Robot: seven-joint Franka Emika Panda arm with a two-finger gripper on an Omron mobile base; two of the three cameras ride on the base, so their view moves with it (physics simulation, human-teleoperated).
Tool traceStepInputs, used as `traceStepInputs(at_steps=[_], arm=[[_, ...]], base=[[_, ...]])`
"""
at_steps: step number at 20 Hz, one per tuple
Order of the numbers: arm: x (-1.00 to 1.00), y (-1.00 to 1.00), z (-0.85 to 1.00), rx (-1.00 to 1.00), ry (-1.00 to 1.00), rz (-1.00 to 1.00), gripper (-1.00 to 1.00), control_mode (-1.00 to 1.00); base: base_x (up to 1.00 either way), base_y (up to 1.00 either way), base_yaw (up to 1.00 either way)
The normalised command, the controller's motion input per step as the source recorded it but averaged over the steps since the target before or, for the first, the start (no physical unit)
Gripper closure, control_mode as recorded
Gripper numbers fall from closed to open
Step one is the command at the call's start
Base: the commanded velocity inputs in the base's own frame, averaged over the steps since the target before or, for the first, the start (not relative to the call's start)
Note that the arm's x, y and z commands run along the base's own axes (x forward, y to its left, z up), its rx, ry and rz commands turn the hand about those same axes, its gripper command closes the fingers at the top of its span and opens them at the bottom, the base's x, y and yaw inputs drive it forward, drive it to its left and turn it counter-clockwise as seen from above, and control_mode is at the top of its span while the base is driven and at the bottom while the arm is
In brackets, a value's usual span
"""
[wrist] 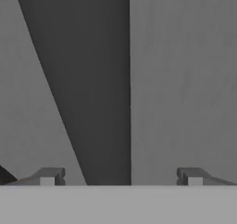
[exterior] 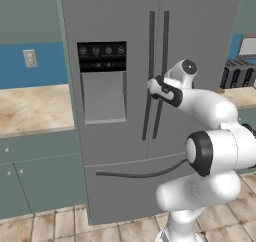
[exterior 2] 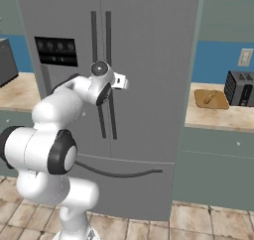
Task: Retrieve the sausage and cheese from the fridge and place them on the cutting board on the counter.
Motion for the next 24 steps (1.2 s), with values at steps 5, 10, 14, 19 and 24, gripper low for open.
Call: traceStepInputs(at_steps=[5,10,14,19,24], arm=[[0.33,0.00,-0.01,0.00,0.00,0.00,-1.00,-1.00],[0.20,-0.05,-0.03,0.05,0.05,0.00,1.00,-1.00],[0.11,-0.09,-0.02,0.00,0.07,-0.01,1.00,-1.00],[0.00,-0.10,0.00,0.02,0.02,0.00,1.00,-1.00],[-0.08,-0.16,0.00,0.05,0.00,-0.01,1.00,-1.00]], base=[[0.00,0.00,0.00],[0.00,0.00,0.00],[0.00,0.00,0.00],[0.00,0.00,0.00],[0.00,0.00,0.00]])
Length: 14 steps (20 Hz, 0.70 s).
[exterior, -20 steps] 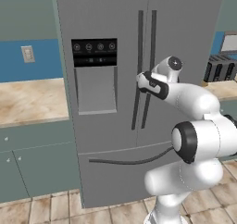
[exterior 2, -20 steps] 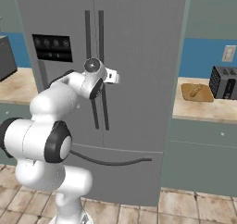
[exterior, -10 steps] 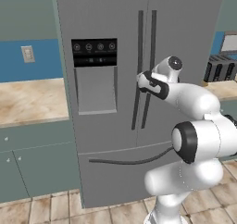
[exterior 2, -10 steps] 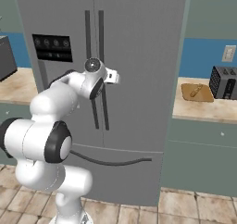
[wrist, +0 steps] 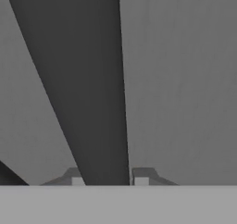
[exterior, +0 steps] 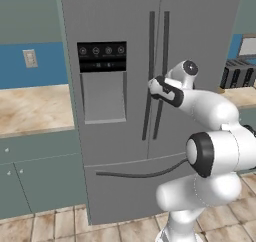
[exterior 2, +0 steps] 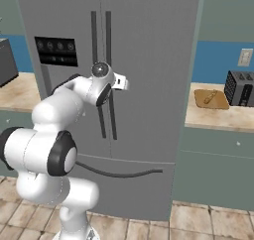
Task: Retrieve the sausage and cheese from the fridge and place them on the cutting board on the counter.
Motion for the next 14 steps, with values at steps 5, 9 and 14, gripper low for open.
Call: traceStepInputs(at_steps=[5,9,14], arm=[[-0.38,-0.31,-0.01,0.06,0.00,-0.02,1.00,-1.00],[-0.48,-0.47,0.00,0.04,0.01,-0.01,1.00,-1.00],[-0.56,-0.59,0.00,0.03,0.00,0.00,1.00,-1.00]], base=[[0.00,0.00,0.00],[0.00,0.00,0.00],[0.00,0.00,0.00]])
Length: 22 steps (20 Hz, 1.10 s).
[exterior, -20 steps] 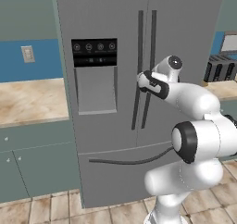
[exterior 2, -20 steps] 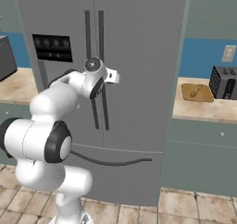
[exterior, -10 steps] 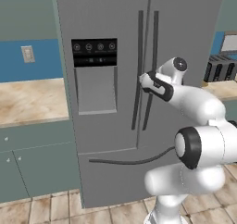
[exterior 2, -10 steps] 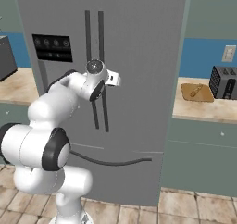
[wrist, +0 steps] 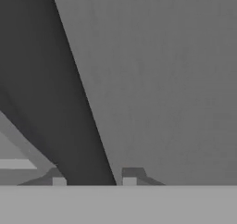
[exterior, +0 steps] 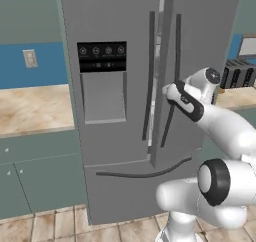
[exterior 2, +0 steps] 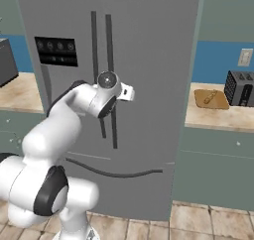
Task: Retrieve the sausage and cheese from the fridge and place them on the cutting board on the counter.
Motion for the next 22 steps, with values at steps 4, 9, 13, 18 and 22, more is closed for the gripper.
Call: traceStepInputs(at_steps=[4,9,13,18,22], arm=[[-0.53,-0.62,0.02,0.04,0.02,0.00,1.00,-1.00],[-0.51,-0.62,0.03,0.03,0.01,0.00,1.00,-1.00],[-0.44,-0.59,0.03,0.01,0.01,0.00,1.00,-1.00],[-0.36,-0.45,0.05,0.00,0.00,-0.04,1.00,-1.00],[-0.32,-0.16,0.06,0.00,0.01,-0.02,-1.00,-1.00]], base=[[0.00,0.00,0.00],[0.00,0.00,0.00],[0.00,0.00,0.00],[0.00,0.00,0.00],[0.00,0.00,0.00]])
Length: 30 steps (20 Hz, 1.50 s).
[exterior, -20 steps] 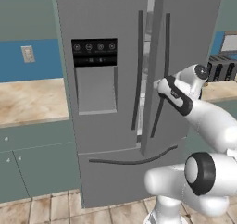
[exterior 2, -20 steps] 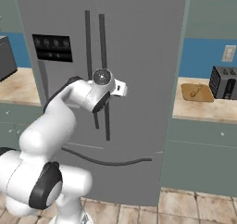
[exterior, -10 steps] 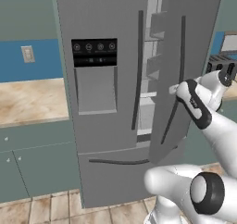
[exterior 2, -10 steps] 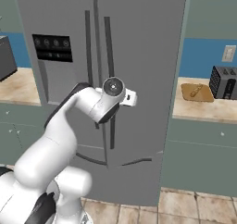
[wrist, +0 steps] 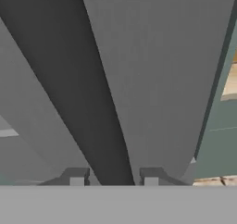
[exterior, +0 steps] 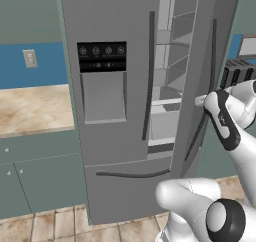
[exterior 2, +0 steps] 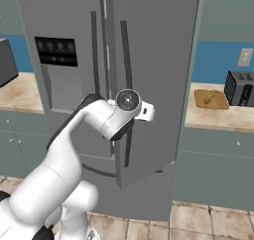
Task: Retrieve the sausage and cheese from the fridge and place them on the cutting board on the counter.
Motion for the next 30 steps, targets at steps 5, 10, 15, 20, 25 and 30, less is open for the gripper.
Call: traceStepInputs(at_steps=[5,10,15,20,25,30], arm=[[-0.39,0.16,0.02,0.00,0.01,-0.06,-1.00,-1.00],[-0.46,0.45,-0.01,0.00,0.01,-0.14,-1.00,-1.00],[-0.21,0.71,0.00,-0.03,0.09,-0.09,-1.00,-1.00],[0.05,0.79,0.00,-0.02,0.17,-0.04,-1.00,-1.00],[0.25,0.60,0.02,0.00,0.11,-0.27,-1.00,-1.00],[0.53,0.32,-0.05,-0.05,0.09,-0.39,-1.00,-1.00]], base=[[0.00,0.00,0.00],[0.00,0.00,0.00],[0.00,0.00,0.00],[0.00,0.00,0.00],[0.00,0.00,0.00],[0.00,0.00,0.00]])
